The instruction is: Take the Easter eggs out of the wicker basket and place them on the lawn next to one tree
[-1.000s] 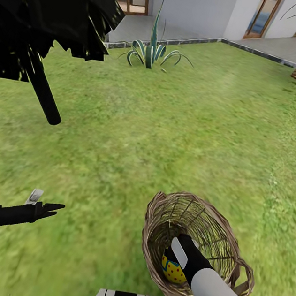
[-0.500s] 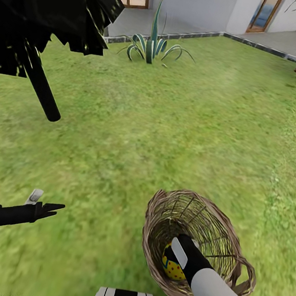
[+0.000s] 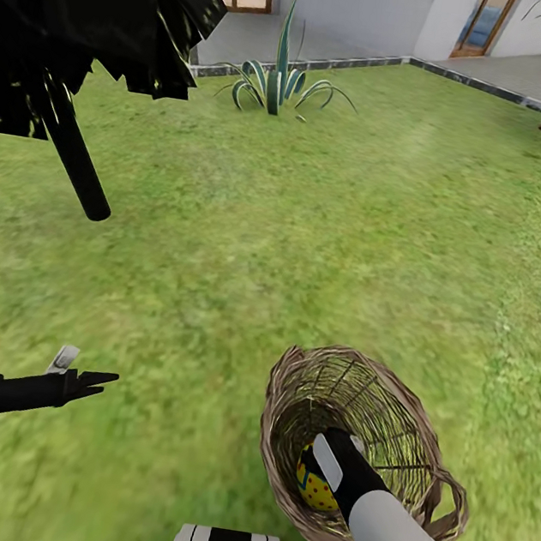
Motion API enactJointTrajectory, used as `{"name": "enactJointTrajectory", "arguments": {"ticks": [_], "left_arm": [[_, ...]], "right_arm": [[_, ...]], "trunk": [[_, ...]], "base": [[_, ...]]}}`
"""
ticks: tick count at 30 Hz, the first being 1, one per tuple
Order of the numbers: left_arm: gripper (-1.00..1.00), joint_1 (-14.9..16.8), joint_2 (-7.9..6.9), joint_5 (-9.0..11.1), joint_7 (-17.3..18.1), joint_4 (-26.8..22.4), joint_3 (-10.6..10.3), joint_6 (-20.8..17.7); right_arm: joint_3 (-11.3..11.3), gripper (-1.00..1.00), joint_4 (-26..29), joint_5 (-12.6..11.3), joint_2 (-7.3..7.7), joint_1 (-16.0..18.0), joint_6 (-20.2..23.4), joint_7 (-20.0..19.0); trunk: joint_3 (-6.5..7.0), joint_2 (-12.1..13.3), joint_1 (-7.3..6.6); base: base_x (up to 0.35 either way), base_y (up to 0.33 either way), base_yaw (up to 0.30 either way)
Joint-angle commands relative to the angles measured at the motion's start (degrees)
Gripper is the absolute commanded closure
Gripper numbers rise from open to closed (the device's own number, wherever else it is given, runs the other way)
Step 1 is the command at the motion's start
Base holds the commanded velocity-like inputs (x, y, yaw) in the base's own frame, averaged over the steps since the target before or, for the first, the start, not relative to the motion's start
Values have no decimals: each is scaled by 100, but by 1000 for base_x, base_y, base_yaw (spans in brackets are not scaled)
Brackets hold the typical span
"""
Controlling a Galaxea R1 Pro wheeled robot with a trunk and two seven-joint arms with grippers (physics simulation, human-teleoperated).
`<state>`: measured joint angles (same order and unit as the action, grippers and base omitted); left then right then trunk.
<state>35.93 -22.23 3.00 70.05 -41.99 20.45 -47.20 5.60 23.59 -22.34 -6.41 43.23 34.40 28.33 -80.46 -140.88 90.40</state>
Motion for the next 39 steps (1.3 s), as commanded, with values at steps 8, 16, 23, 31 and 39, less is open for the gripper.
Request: {"name": "enactJointTrajectory", "arguments": {"ticks": [8, 16, 23, 31, 39], "left_arm": [[-100, 2, 0, 18, 9, -2, 3, -52], [-100, 2, 0, 16, 9, -2, 3, -52], [-100, 2, 0, 16, 9, -2, 3, -52], [-100, 2, 0, 16, 9, -2, 3, -52], [-100, 2, 5, 16, 9, 0, 3, -52]], "right_arm": [[48, -100, 5, -65, -2, -1, 22, 43], [48, -100, 6, -69, 6, 1, 24, 41], [46, -100, 6, -69, 8, 1, 47, 41], [46, -100, 6, -69, 8, 1, 49, 41], [46, -100, 14, -69, 8, 1, 49, 41]], "trunk": [[-4, -1, -1], [-4, -1, -1], [-39, -1, -1], [-102, -1, -1], [-121, -1, -1]], "base": [[32, 19, 0], [7, 3, 0], [0, 0, 0], [0, 0, 0], [0, 0, 0]]}}
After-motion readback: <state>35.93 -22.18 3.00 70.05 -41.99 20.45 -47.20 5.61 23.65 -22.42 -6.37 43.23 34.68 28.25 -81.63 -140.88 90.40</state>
